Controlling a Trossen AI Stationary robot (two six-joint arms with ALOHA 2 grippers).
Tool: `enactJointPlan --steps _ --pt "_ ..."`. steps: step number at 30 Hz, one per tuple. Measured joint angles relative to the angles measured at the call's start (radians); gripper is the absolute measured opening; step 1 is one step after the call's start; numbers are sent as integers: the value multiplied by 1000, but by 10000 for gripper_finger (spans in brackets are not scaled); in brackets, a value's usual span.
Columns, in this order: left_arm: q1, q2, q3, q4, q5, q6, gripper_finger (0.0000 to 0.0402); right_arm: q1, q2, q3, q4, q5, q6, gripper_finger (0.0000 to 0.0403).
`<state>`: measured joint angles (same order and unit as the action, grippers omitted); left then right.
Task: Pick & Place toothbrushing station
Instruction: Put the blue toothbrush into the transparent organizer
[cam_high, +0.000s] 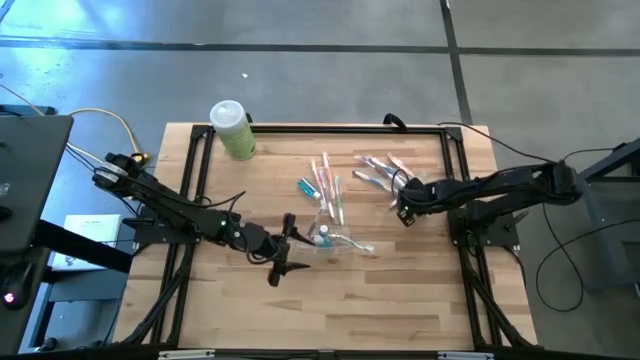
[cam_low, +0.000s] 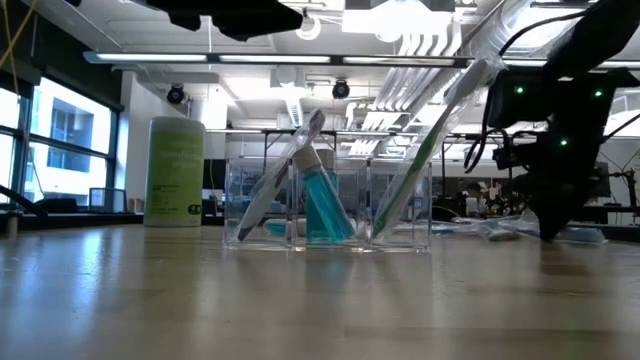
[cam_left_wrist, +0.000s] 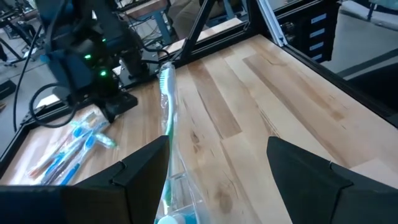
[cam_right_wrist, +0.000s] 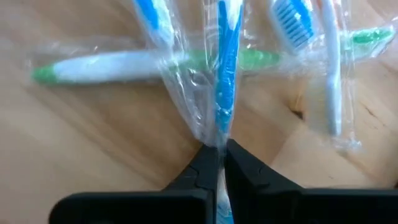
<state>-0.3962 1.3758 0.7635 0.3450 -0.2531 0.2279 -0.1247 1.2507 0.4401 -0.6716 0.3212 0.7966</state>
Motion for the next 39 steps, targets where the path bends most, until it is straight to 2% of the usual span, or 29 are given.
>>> enactJointPlan --steps 4,10,15,19,21,24,29,34,39 --pt "0 0 0 0 0 0 262 124 -43 18 -13 -52 63 6" --pt "9 0 1 75 -12 41 262 346 -90 110 -10 25 141 5" --pt "8 0 1 135 -11 -30 262 540 -93 266 -31 180 141 5" --pt "8 1 1 160 -11 -284 262 697 -75 397 -16 378 53 5" --pt "8 0 1 186 -11 -386 262 767 -62 453 17 455 -47 5" --pt "7 1 1 204 -4 -443 262 856 -33 516 121 567 -250 5" --pt "5 1 1 233 99 -627 262 937 32 545 424 690 -750 5" --pt "12 1 1 291 218 -848 262 930 104 545 669 705 -1116 5" --pt "14 0 1 340 253 -997 262 904 174 545 760 702 -1385 5"
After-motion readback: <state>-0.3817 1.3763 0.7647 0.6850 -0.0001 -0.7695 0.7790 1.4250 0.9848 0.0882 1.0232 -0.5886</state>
